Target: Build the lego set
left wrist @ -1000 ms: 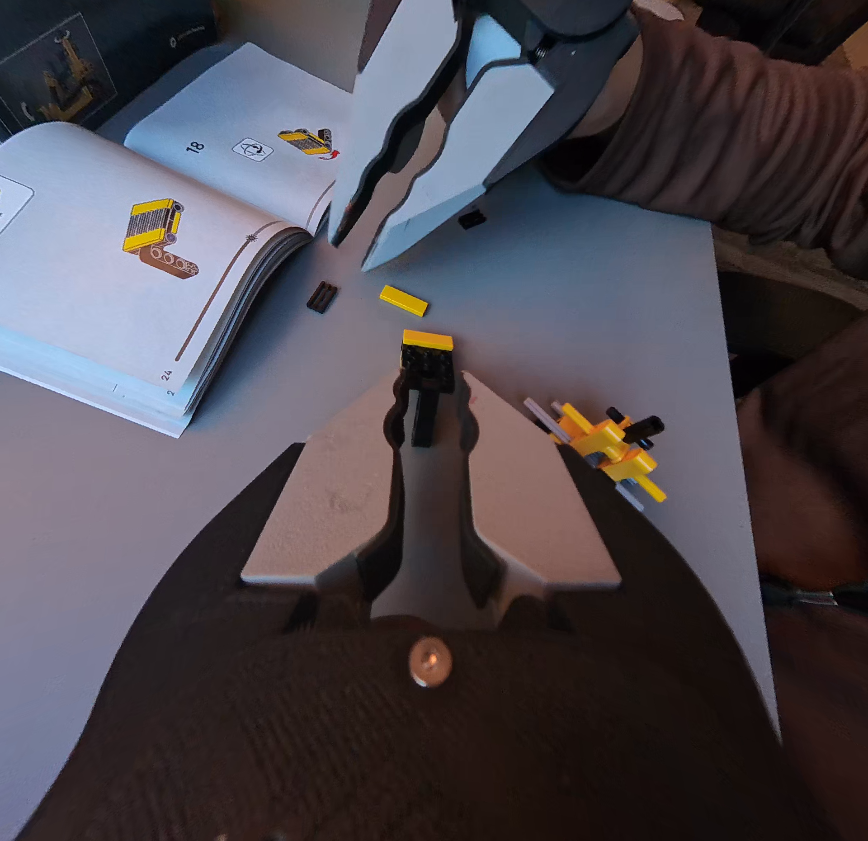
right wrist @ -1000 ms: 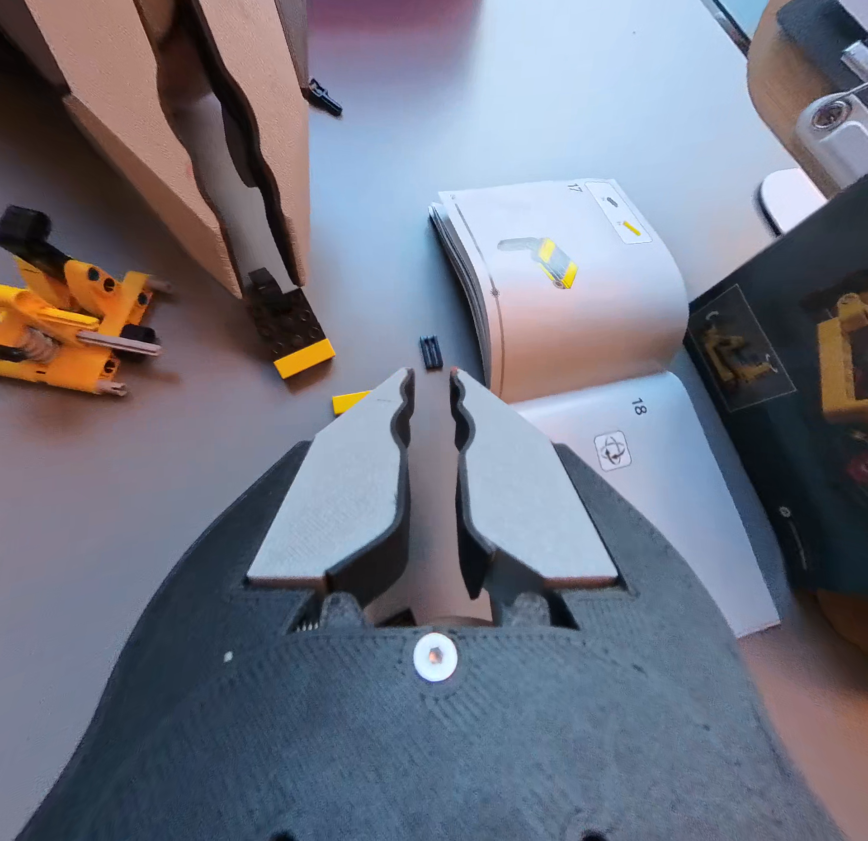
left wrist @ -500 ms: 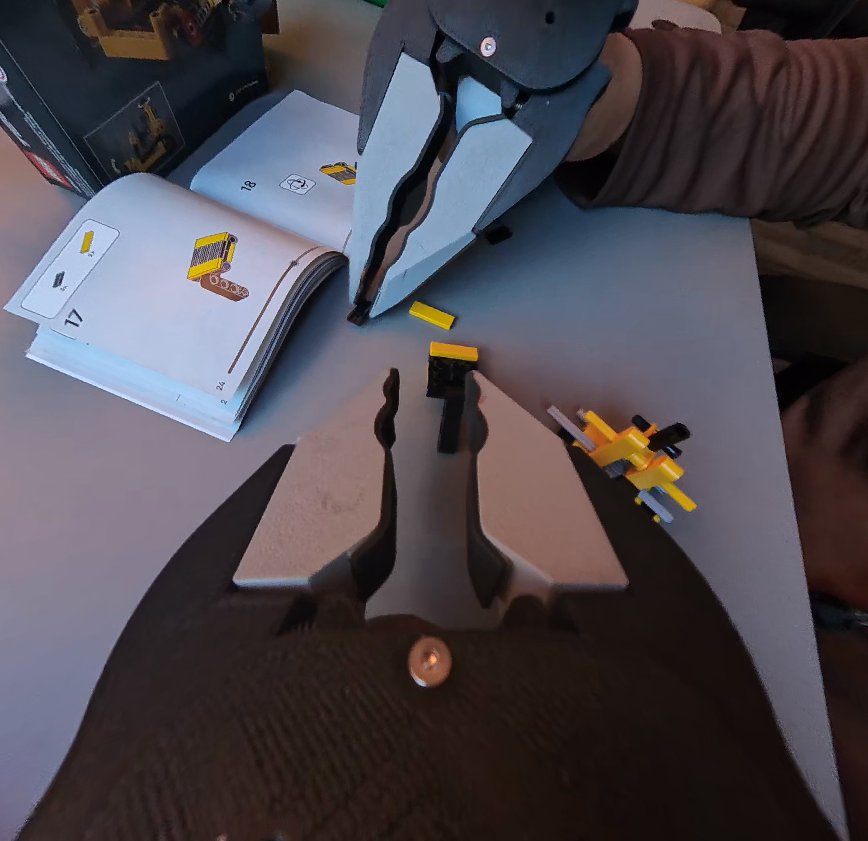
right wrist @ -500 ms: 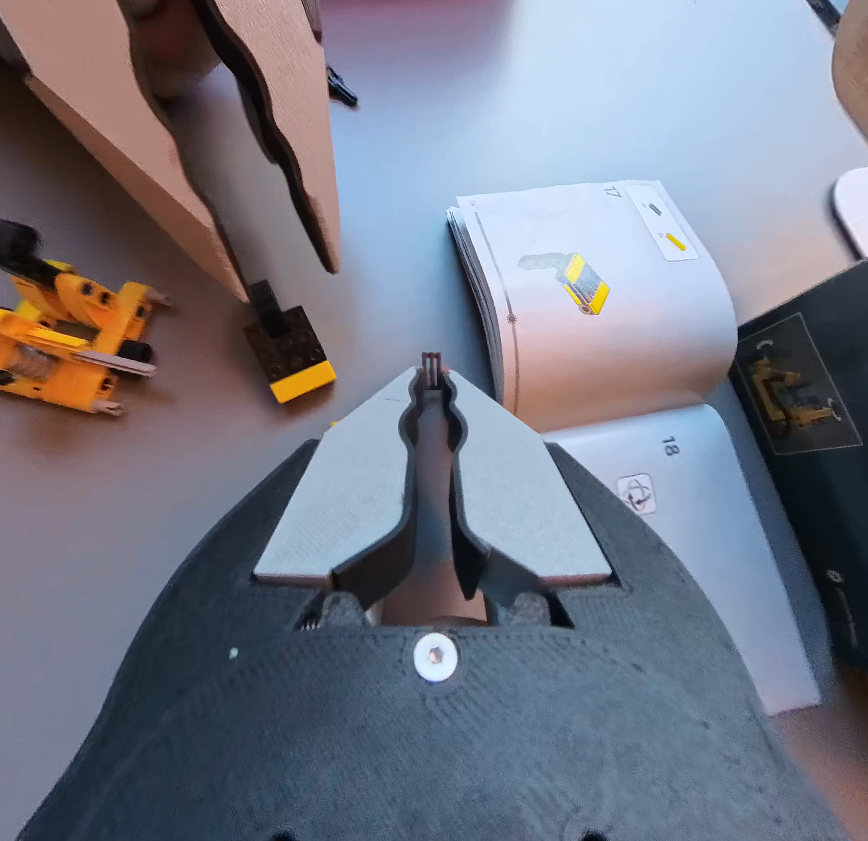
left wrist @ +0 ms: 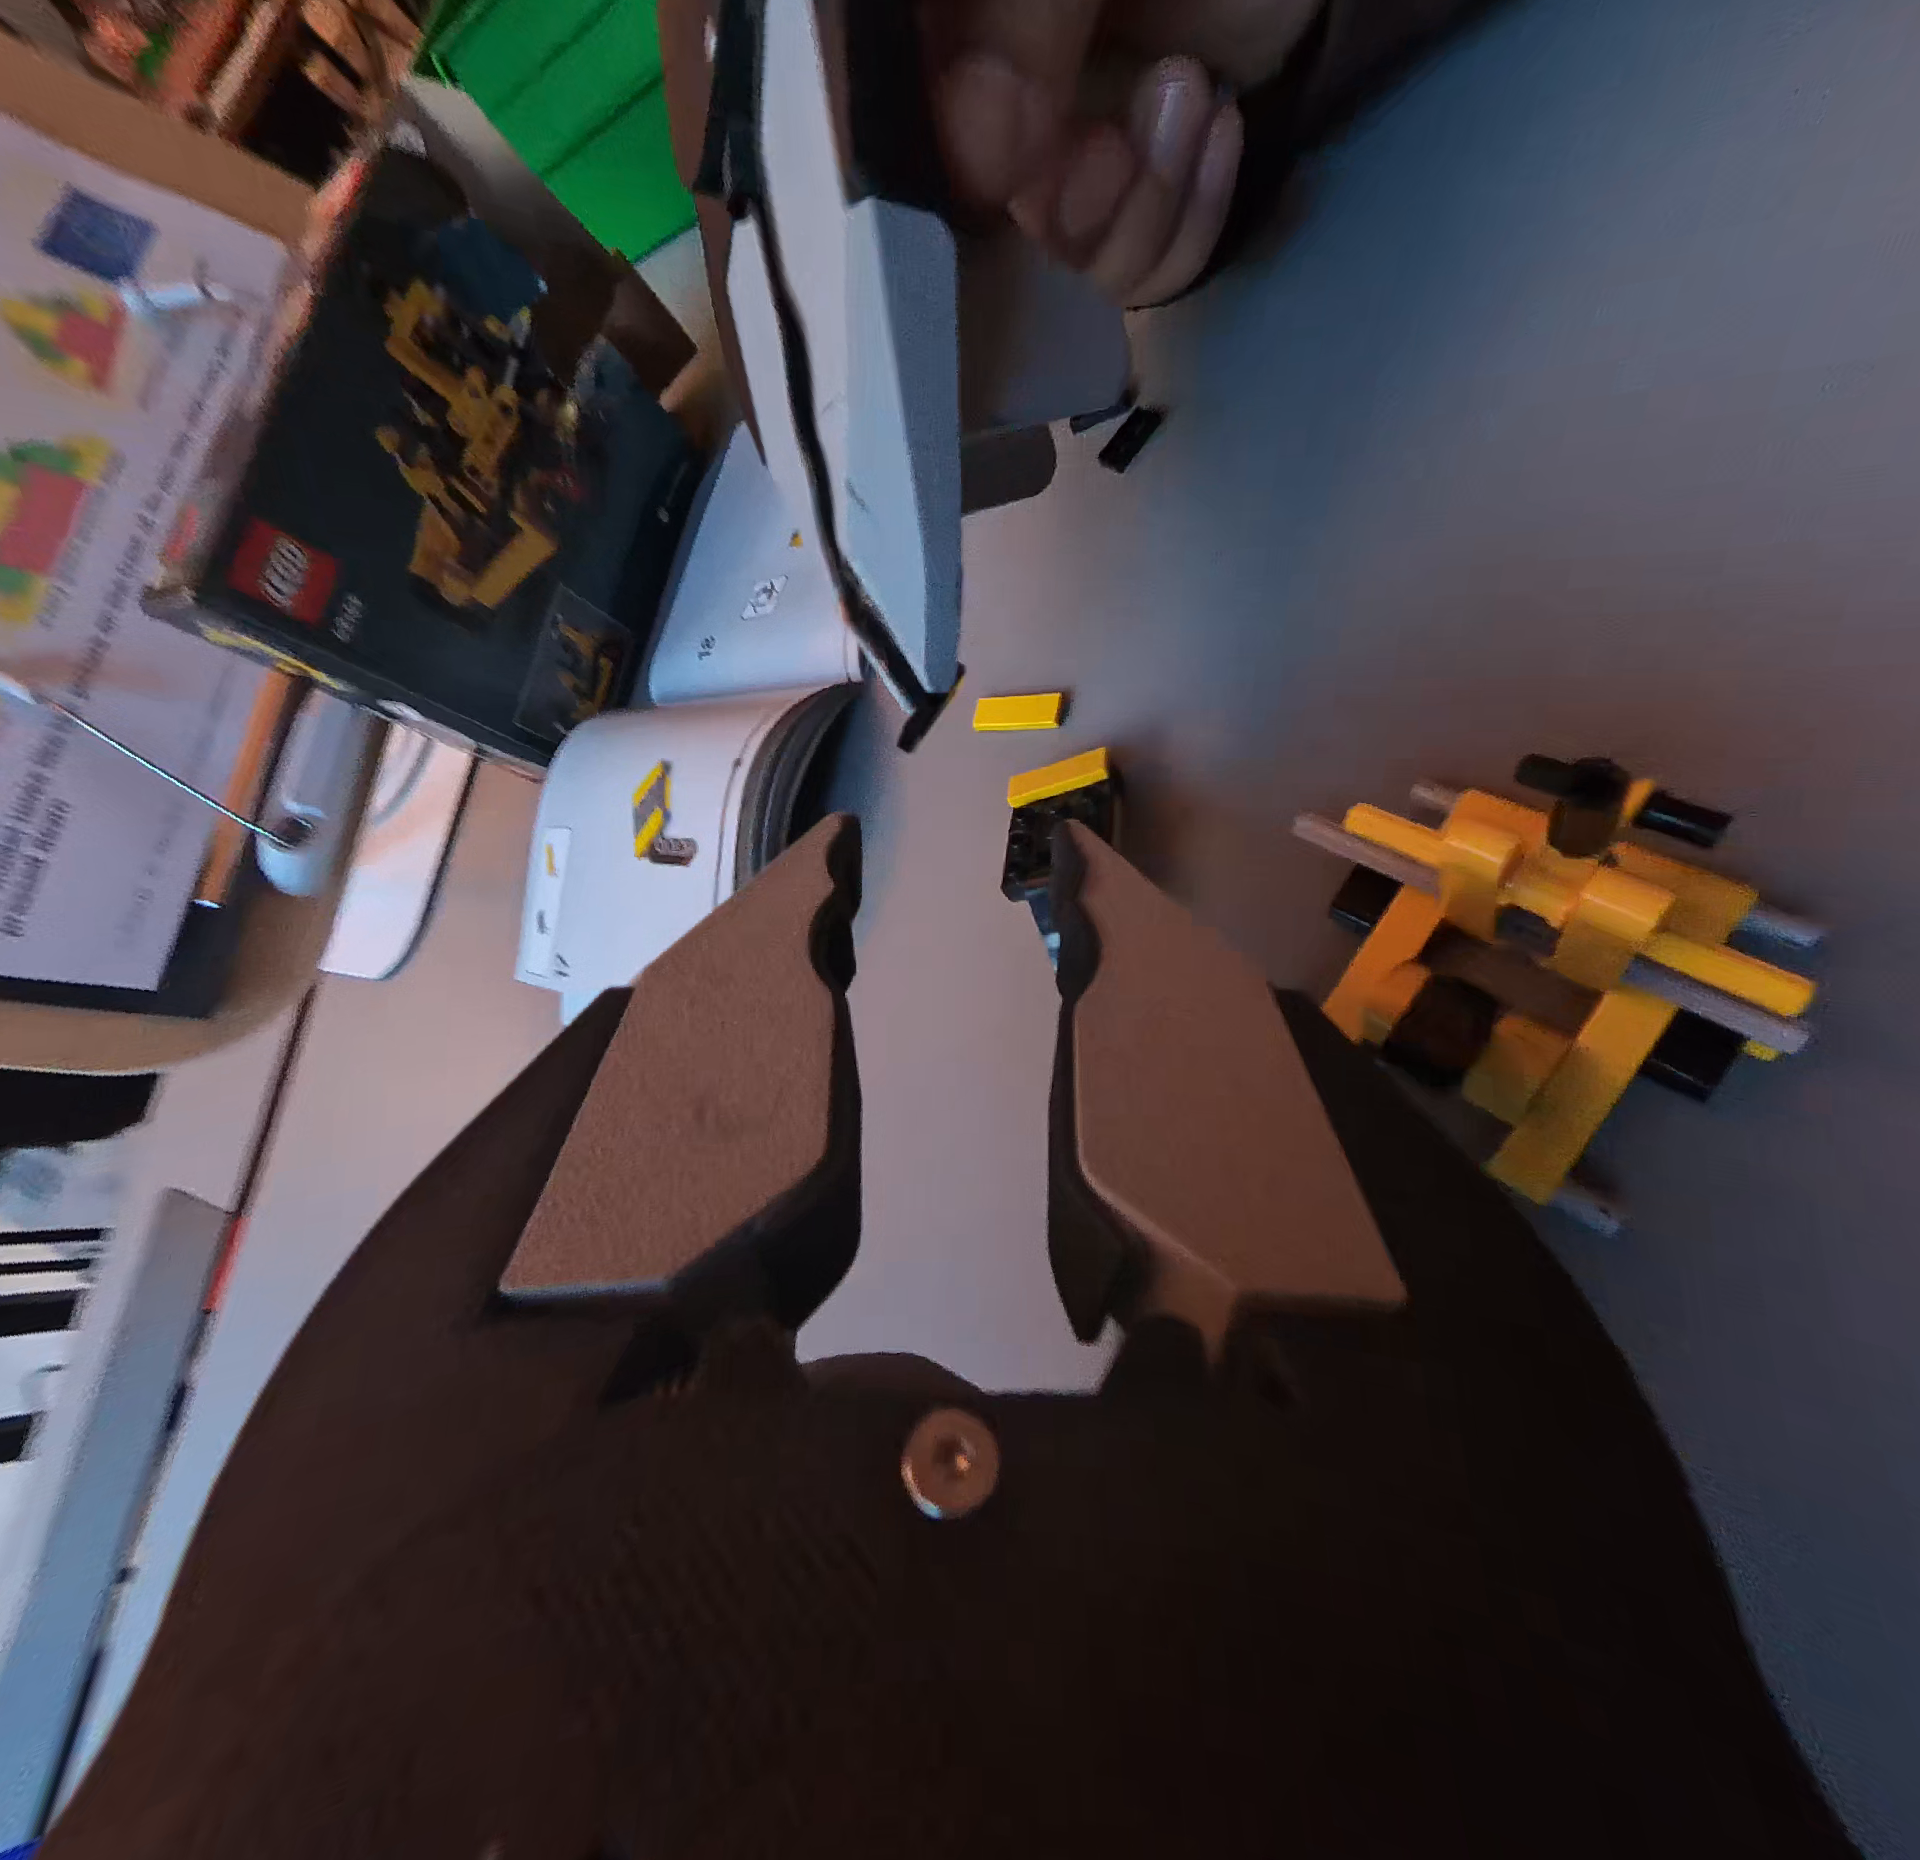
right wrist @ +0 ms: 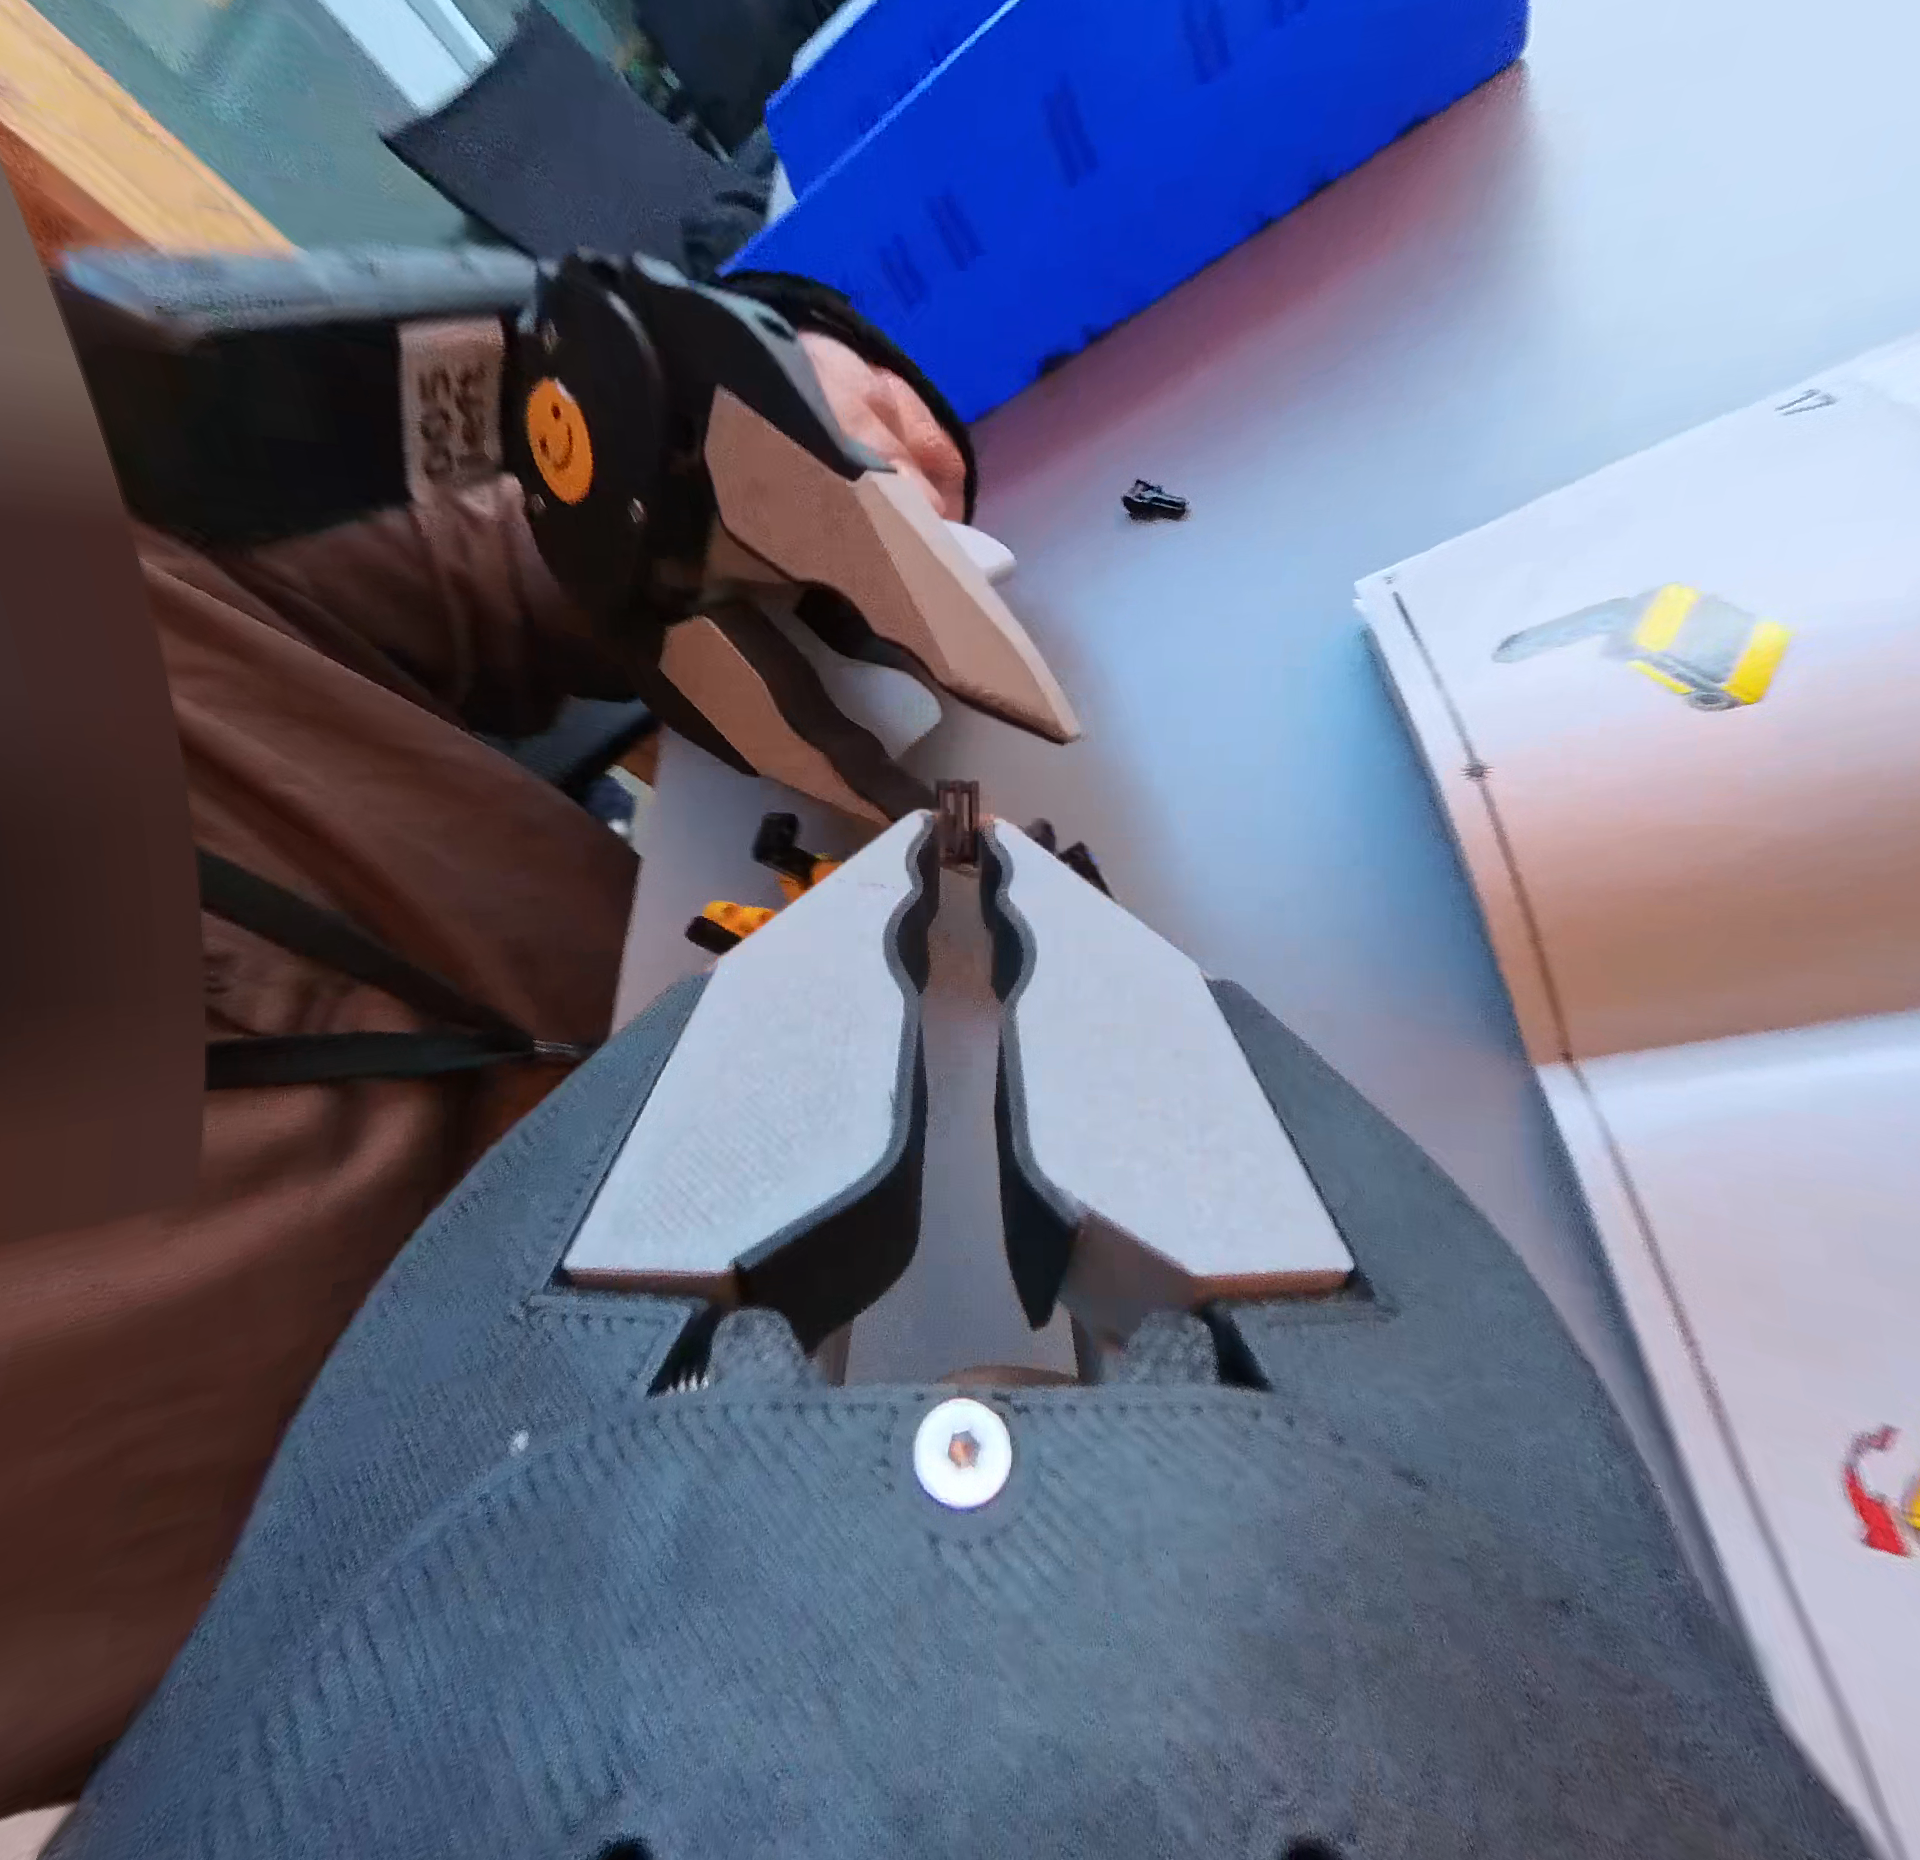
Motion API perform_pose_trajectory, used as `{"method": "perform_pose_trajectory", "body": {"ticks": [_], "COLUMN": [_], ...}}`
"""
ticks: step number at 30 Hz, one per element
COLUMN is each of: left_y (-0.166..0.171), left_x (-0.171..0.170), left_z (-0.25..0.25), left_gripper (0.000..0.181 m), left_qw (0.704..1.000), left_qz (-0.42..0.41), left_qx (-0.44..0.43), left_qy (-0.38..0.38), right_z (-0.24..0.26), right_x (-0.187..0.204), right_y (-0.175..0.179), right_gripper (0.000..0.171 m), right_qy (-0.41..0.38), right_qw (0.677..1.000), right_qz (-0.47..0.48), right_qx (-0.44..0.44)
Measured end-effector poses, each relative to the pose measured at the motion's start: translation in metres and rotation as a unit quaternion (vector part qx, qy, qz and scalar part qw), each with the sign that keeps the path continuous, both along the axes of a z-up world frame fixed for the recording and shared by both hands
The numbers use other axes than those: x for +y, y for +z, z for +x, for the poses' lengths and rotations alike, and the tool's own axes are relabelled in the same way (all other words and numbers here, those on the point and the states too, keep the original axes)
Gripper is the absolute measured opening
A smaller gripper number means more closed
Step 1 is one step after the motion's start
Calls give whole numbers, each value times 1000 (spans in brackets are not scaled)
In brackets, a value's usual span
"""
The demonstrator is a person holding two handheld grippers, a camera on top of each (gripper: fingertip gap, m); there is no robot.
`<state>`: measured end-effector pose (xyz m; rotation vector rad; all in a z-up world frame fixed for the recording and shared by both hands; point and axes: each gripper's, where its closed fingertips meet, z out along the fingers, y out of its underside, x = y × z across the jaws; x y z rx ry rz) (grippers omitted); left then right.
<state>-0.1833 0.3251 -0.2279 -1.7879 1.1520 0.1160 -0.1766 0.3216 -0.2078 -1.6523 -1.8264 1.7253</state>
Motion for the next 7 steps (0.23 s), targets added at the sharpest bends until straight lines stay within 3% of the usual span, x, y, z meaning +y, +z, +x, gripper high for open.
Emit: {"method": "perform_pose_trajectory", "body": {"ticks": [1,7], "left_y": [3,14], "left_x": [0,3], "left_z": [1,-2], "left_gripper": [33,32], "left_qw": [1000,994], "left_qz": [17,89], "left_qx": [11,63], "left_qy": [-2,1], "right_z": [1,5], "right_x": [-1,-2], "right_y": [2,8], "right_gripper": [3,3], "right_qy": [2,11], "right_qw": [1000,987], "right_qz": [-22,-157], "right_qx": [-5,-34]}}
